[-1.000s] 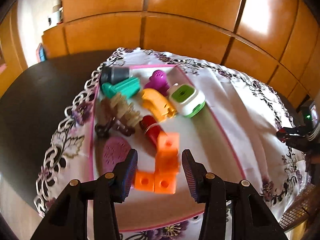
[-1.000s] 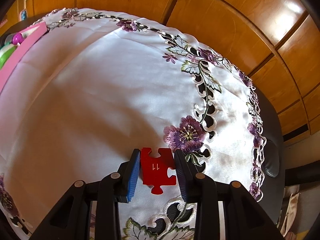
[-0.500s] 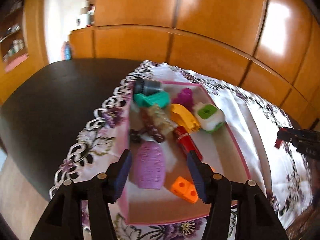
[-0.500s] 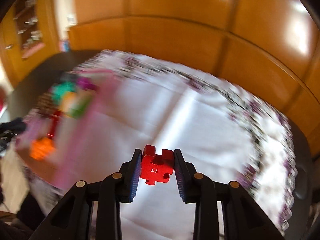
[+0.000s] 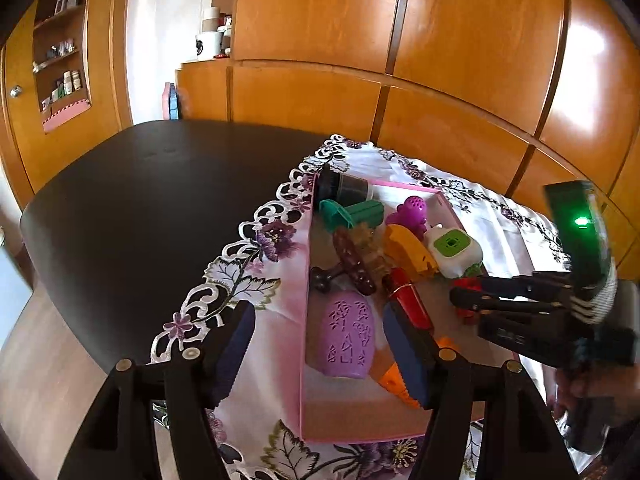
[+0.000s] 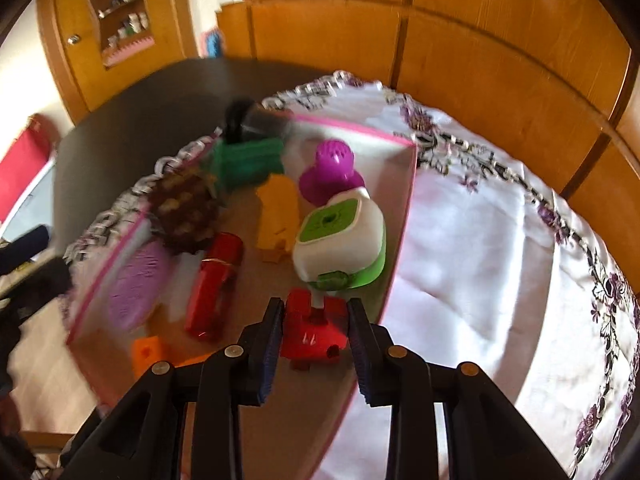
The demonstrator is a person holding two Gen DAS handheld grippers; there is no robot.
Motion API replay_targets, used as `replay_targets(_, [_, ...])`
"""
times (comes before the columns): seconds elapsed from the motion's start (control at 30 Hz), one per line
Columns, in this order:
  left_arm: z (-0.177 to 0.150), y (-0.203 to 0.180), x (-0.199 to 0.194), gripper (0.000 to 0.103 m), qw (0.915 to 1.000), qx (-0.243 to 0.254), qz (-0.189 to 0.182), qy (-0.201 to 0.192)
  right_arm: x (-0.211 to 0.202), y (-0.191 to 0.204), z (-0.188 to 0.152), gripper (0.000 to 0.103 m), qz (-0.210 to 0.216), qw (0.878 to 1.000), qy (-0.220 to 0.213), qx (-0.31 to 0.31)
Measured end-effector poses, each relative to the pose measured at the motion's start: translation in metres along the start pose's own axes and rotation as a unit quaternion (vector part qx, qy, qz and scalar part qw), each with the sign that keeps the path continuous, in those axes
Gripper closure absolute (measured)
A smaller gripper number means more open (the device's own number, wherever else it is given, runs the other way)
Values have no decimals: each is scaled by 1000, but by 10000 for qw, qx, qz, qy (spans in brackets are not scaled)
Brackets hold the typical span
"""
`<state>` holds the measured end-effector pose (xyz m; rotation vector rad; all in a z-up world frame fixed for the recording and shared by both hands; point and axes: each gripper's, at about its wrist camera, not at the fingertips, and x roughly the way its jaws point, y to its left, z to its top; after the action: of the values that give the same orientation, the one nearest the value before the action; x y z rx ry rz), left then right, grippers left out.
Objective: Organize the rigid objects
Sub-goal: 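Lower the orange cubes into the tray and open the left gripper while the right gripper carries the puzzle piece, then lower the red puzzle piece into the tray and open the right gripper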
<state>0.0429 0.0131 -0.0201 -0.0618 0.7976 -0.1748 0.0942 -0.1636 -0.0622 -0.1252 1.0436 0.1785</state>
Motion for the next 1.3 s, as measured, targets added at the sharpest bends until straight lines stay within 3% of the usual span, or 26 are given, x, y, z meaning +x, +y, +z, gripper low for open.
replay_targets(0.27, [-2, 1, 2, 35, 10000, -22, 65, 50, 13, 9, -2, 71, -179, 9998, 13, -131])
replay_targets(0.6, [-3, 1, -5, 30, 9999, -48, 158, 5, 0, 9, -4, 67, -53, 9999, -62, 145])
replay_targets(0.8, [-2, -4, -14, 18, 9994, 25, 293, -178, -29, 12, -12, 62, -120, 9980, -505, 353])
replay_targets(0.97, [-2, -9, -25, 9, 9983, -5, 436, -398, -58, 13, -29, 61, -494, 9918, -992, 632])
replay_targets(1.03, [-2, -10, -28, 0, 9979, -50, 471, -437, -67, 13, -38, 60, -648, 9876, -1204, 773])
replay_targets(1.3, [-8, -19, -32, 0, 9974, -136, 589, -381, -72, 9, -54, 60, -946, 9825, -1319, 913])
